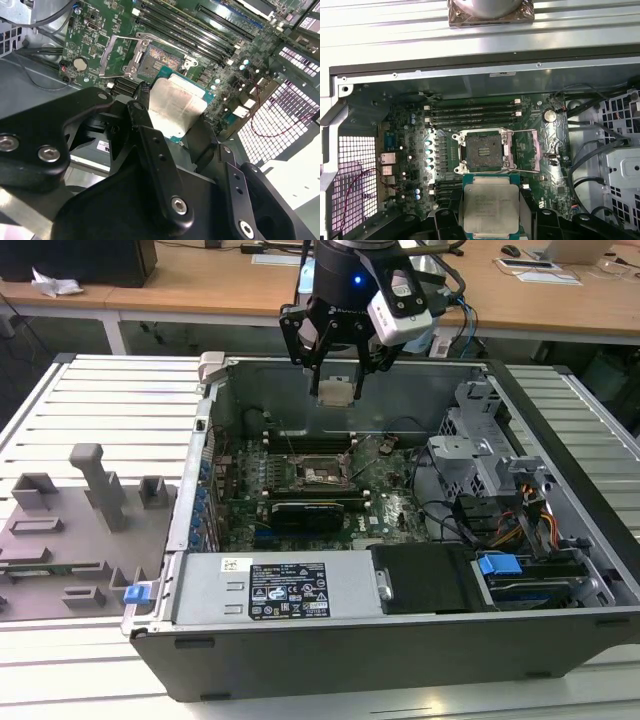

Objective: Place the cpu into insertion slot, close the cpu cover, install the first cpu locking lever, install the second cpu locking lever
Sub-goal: 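Place the cpu into insertion slot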

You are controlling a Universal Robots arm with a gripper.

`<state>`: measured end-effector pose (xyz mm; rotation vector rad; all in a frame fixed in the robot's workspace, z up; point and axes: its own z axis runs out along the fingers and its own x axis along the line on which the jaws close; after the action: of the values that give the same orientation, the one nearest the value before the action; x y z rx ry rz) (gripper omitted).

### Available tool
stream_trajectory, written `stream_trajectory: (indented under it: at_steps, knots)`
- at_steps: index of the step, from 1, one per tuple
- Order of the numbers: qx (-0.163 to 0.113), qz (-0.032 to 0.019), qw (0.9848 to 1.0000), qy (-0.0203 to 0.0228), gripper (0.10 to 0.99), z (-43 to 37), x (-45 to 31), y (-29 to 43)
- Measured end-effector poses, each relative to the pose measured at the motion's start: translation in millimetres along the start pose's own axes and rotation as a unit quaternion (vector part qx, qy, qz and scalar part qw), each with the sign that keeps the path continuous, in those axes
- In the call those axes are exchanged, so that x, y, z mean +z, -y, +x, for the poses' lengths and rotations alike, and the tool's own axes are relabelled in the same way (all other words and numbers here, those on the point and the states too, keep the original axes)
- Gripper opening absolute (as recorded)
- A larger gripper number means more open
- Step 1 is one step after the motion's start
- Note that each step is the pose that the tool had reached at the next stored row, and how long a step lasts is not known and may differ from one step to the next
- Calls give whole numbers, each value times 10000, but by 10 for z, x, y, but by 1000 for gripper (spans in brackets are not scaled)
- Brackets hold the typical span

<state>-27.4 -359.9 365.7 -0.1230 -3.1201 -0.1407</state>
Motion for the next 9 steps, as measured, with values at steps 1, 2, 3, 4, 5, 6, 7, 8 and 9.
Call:
stream_trajectory:
  at_steps: [1, 2, 3, 4, 5, 6, 7, 8, 9]
  knots:
    - [2, 0, 10000, 0, 537, 0, 0, 0]
    - [4, 0, 10000, 1, 537, 0, 1, 0]
    - [8, 0, 10000, 1, 537, 0, 1, 0]
    - [10, 0, 10000, 1, 537, 0, 1, 0]
    - [14, -1, 10000, 1, 537, 1, 1, 0]
    - [21, -1, 10000, 2, 537, 2, 1, 0]
    - [28, -1, 10000, 3, 537, 2, 2, 0]
    - [40, -1, 10000, 4, 537, 3, 4, 1]
    - [45, -1, 10000, 4, 537, 3, 5, 1]
